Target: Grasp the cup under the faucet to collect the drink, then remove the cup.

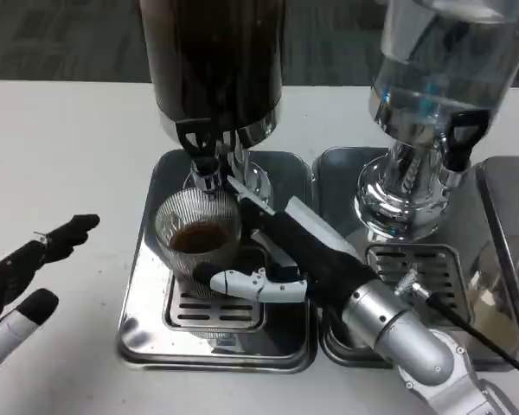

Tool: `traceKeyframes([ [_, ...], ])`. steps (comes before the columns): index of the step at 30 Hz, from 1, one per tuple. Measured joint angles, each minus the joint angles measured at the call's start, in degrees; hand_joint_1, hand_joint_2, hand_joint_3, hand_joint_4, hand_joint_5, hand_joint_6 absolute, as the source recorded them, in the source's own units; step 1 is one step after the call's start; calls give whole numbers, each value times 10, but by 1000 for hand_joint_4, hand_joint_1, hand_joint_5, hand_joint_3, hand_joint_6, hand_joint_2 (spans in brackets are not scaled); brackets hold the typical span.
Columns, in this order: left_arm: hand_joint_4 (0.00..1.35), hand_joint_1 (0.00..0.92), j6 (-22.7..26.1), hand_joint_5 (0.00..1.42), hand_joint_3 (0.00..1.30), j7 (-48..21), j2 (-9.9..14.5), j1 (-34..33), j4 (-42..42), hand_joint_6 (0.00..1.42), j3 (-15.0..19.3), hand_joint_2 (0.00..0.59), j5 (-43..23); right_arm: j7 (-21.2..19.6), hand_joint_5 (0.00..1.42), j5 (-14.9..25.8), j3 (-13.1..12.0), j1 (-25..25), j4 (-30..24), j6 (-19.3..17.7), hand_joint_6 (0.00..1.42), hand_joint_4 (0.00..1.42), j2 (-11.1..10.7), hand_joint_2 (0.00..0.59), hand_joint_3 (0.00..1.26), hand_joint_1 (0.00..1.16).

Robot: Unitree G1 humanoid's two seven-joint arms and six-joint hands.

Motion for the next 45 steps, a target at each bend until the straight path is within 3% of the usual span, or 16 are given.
traceKeyframes([
  [10,98,0,-11,107,178,14,1,4,12,126,0,93,32,-18,0,-9,4,-6,10,0,83,0,6,177,0,551],
  [12,89,0,-23,102,174,24,7,4,16,125,-1,72,63,-19,0,-9,4,-6,12,0,87,0,7,177,0,551],
  [19,64,0,-51,89,153,86,22,-8,24,124,-1,82,154,-22,0,-9,5,-6,13,0,92,0,9,177,0,552],
  [29,44,0,-53,66,139,160,41,-14,25,111,-4,81,222,-24,0,-9,5,-6,14,0,96,0,12,182,0,546],
  [45,42,0,-68,62,134,190,62,-14,49,109,-28,89,225,-18,0,-7,13,-20,34,-3,85,0,18,180,0,515],
])
